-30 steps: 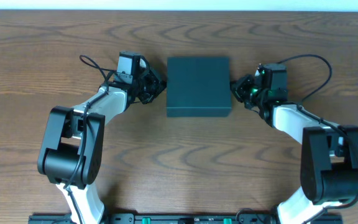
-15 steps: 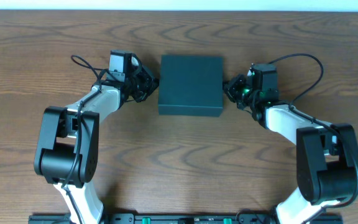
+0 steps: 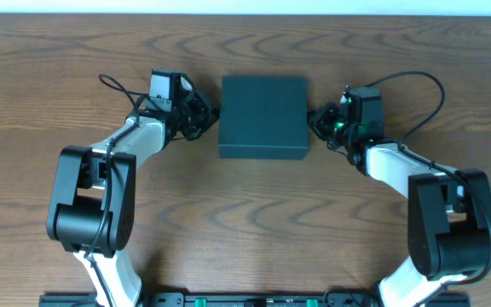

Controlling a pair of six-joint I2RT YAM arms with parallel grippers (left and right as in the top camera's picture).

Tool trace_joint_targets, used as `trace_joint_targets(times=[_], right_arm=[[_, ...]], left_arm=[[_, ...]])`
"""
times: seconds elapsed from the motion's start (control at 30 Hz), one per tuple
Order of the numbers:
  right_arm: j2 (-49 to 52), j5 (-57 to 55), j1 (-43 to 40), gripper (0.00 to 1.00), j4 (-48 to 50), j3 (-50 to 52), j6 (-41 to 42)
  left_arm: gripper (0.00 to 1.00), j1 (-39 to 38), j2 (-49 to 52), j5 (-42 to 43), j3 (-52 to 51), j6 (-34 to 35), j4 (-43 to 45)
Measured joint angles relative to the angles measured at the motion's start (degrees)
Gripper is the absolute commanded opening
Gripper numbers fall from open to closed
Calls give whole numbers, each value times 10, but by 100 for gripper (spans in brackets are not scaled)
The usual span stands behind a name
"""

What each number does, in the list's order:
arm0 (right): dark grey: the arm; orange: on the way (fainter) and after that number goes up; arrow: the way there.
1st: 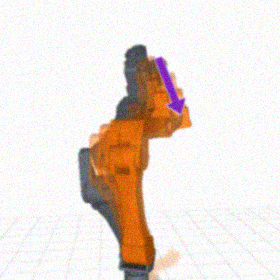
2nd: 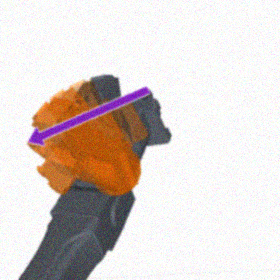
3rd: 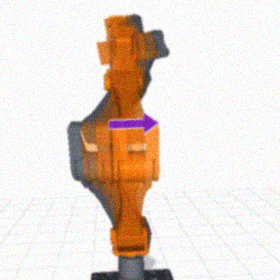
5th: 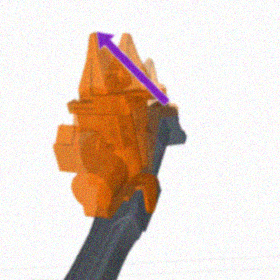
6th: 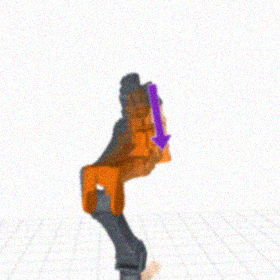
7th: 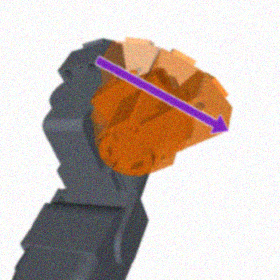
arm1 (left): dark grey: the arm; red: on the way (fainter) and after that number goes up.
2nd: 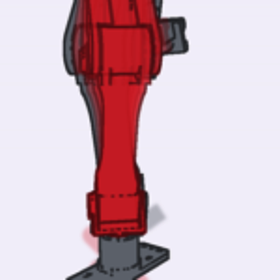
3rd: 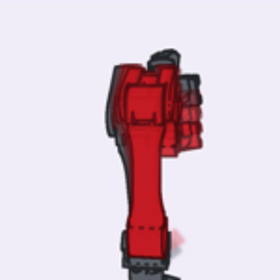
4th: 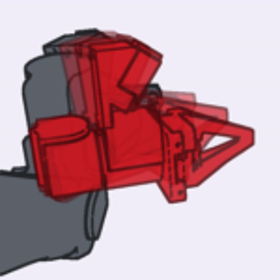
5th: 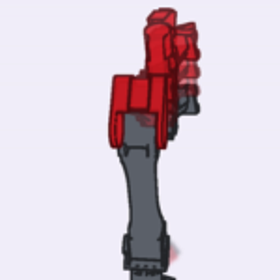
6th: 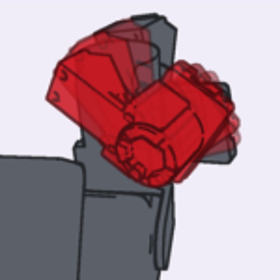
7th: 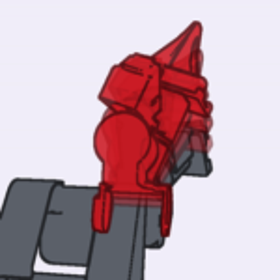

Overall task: Pack container
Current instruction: 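Release the box and pull both grippers back outward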

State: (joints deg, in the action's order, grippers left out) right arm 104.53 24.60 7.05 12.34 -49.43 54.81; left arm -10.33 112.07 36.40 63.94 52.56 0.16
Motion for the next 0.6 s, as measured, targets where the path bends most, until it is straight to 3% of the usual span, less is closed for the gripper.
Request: trace_joint_targets(times=[0.27, 0.5, 0.53, 0.57, 0.6], right_arm=[[-9, 20, -18, 2, -51, -18, -60], [-50, -35, -31, 2, -323, -157, -193], [-58, -54, -31, 6, -369, -187, -218], [-63, -75, -31, 29, -411, -215, -242], [-71, -101, -31, 78, -460, -249, -274]], left_arm=[[6, 47, -11, -5, 8, -78, -66], [5, 78, -78, -96, 130, -250, -300], [6, 77, -90, -113, 160, -286, -333], [10, 76, -101, -129, 190, -322, -363], [44, 75, -113, -144, 220, -362, -396]])
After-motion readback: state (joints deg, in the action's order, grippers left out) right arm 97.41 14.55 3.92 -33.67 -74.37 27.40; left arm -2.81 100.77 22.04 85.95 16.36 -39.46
